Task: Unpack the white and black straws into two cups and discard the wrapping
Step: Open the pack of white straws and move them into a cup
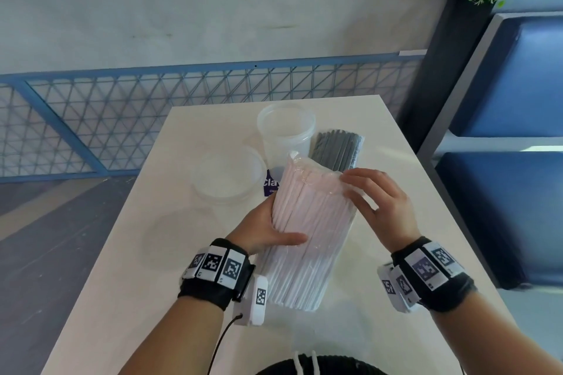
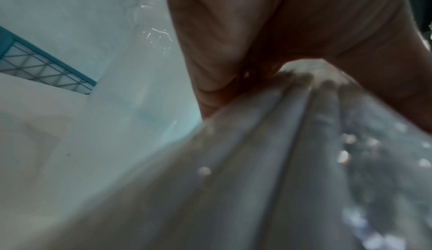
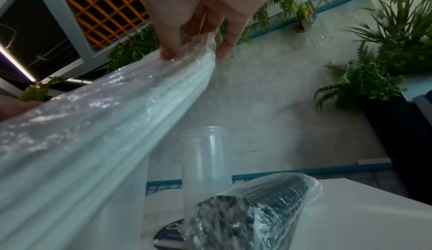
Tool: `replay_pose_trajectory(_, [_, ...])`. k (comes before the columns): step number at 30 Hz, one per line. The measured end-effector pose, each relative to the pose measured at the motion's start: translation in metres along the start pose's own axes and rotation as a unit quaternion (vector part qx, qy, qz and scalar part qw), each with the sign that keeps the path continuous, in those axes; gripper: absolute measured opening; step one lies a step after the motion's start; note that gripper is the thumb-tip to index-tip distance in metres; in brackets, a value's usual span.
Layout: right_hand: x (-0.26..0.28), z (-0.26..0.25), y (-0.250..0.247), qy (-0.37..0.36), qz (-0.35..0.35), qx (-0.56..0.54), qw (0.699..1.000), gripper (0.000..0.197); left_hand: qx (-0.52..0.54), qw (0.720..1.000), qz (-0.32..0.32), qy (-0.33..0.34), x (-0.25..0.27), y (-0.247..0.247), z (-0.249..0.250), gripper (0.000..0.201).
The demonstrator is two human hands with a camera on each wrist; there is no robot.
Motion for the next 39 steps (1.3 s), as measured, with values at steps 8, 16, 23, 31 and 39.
replay_pose_trajectory(8, [-0.006,-0.004,-0.005,0.013,-0.006,-0.022,1.0,0.018,-0.013,1.0,0.006,-0.015,0.009,0.003,-0.003,0.087])
replay_pose_trajectory(16, [-0.022,-0.014,-0.002,0.139,-0.077,-0.122,0.98,0.015,-0.003,0.999,0.032,-0.011,0.022,-0.002,-0.006,0.08])
replay_pose_trajectory(23, [-0.047,-0.029,0.004,0.208,-0.034,-0.149,0.966,0.006,-0.011,0.999,0.042,0.0,0.039,-0.021,-0.006,0.075])
replay_pose_trajectory(31, [-0.069,-0.049,0.001,0.296,0.14,-0.224,0.918,0.015,-0.038,0.995,0.085,0.024,0.058,-0.051,-0.014,0.079])
replay_pose_trajectory(39, [-0.065,-0.098,0.034,0.164,-0.238,-0.083,0.954,0.022,-0.096,0.992,0.057,0.06,0.073,-0.076,-0.017,0.073])
Point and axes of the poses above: each hand's wrist, its own x-axis away from the middle knuckle, its own y-axis out of the palm, z = x × y, the point moved 3 cm from there along -x, towards the middle knuckle, and after that the axes turned 6 degrees about x, right-handed, at the moved point
